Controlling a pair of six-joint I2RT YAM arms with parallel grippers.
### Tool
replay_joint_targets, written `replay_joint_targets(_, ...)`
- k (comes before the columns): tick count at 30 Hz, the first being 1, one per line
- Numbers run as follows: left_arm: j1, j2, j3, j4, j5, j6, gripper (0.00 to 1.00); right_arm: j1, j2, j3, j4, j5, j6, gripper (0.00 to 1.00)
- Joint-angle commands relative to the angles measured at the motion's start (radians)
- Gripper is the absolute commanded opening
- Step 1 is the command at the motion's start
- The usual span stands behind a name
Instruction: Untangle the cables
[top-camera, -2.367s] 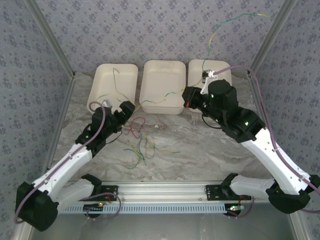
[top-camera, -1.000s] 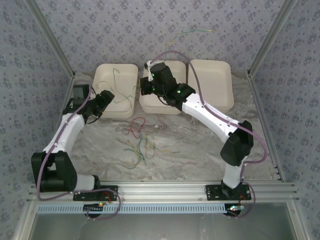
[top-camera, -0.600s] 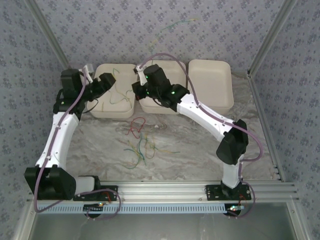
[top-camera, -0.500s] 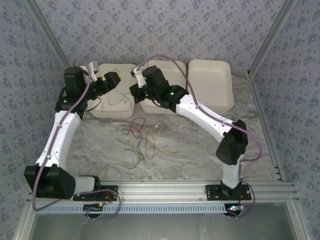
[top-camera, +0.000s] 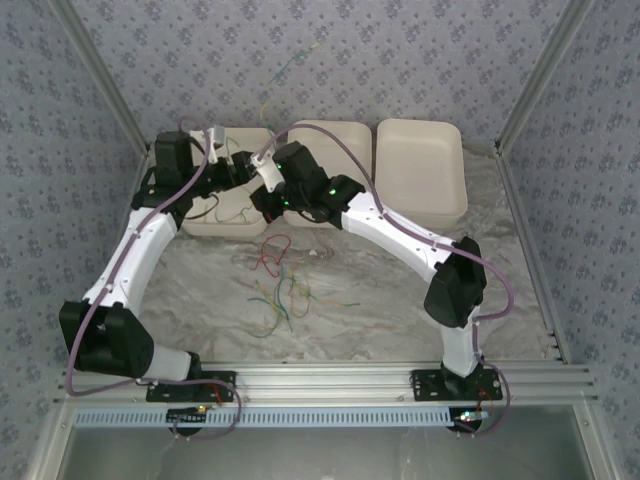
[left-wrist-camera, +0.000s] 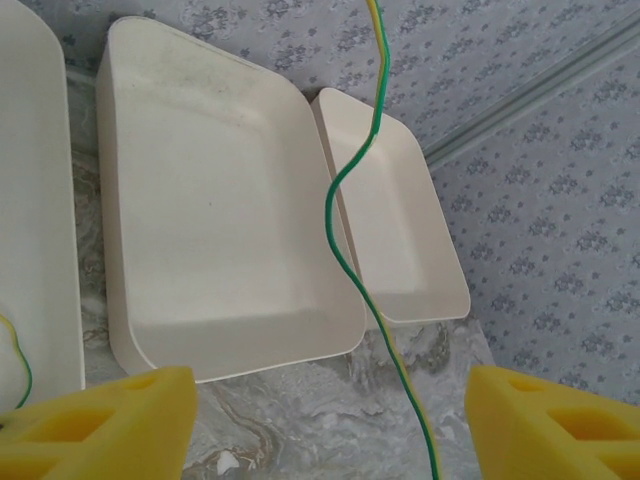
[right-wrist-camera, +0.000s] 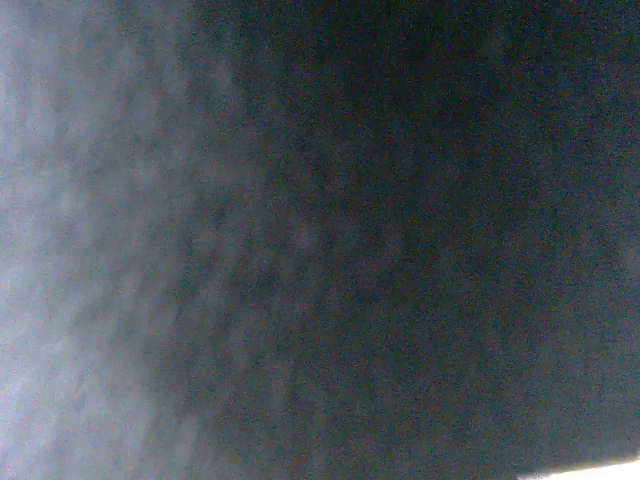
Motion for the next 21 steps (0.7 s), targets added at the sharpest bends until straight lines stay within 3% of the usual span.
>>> replay_joint_targets(1,-0.01,0.029,0.045,0.007,0.029,0.036,0.68,0.015,0.001,0.033,-0.014,-0.019,-0.035,0.0)
replay_joint_targets(3,-0.016,0.044,0.049,0.008,0.03,0.035,0.61,0.021,0.001,0.034,-0.016,-0.009,-0.04,0.0)
replay_joint_targets(10,-0.016,0.049,0.055,0.019,-0.011,0.004,0.02,0.027,0.0,0.027,-0.013,0.01,-0.04,0.0)
replay_joint_targets(21,0.034,0.06,0.035,0.092,-0.015,-0.13,0.0,0.03,-0.03,-0.015,0.011,0.024,-0.035,0.0)
